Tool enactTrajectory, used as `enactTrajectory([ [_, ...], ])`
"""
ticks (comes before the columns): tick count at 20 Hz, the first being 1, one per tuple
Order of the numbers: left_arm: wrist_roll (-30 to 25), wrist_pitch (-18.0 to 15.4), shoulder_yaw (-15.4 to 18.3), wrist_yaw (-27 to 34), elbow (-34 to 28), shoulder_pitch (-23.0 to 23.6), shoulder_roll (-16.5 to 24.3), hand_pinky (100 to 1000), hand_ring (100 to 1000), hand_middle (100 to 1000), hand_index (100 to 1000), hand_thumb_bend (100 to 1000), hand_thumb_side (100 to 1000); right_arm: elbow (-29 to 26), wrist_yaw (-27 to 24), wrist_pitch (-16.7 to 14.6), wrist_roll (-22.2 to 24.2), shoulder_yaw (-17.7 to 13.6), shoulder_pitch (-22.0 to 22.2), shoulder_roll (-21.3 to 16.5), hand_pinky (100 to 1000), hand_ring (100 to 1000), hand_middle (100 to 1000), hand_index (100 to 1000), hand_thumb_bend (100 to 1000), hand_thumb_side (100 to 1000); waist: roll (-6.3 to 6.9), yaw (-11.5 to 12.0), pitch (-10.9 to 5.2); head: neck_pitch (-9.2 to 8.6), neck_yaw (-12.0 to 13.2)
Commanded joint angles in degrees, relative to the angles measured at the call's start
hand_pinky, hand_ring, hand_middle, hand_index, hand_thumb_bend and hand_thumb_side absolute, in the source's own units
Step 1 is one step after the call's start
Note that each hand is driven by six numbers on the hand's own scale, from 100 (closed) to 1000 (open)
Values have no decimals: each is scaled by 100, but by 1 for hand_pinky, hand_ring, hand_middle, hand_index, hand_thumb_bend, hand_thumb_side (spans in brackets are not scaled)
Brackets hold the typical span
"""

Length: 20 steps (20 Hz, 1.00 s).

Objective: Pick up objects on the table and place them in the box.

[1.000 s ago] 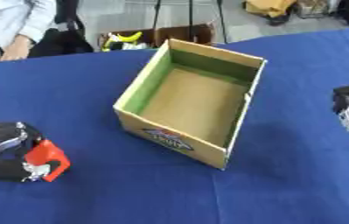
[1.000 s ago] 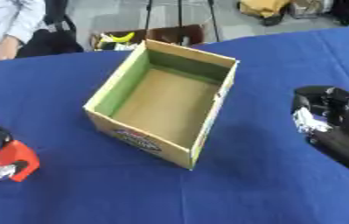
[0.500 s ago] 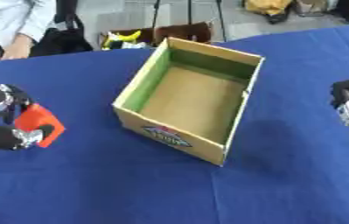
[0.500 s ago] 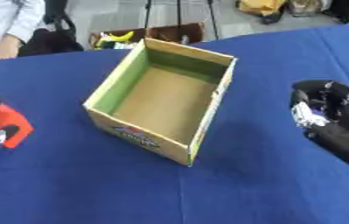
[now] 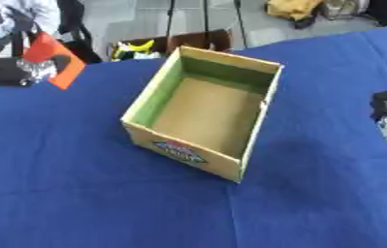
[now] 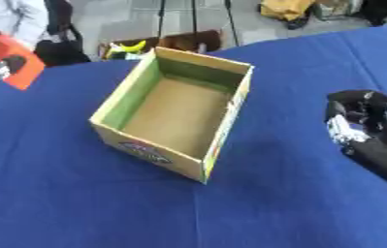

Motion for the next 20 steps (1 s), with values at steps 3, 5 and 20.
enactTrajectory([
  [3,172,-200,-222,-110,423,-652,-64,113,396,492,593,100,850,-50,15,-24,66,62,-71,-63,846,825,523,729,112,397,33,-95,-159,30,119],
  [5,268,-273,-314,-191,603,-912,-234,110,392,488,590,100,851,-55,14,-28,88,83,-85,-58,846,825,523,729,112,396,63,-164,-155,16,162],
  [20,1435,-580,-604,-2158,1598,-1842,-1586,100,399,503,556,100,862,-193,-52,-5,224,226,-266,122,846,825,521,728,109,383,172,-594,9,-163,445],
])
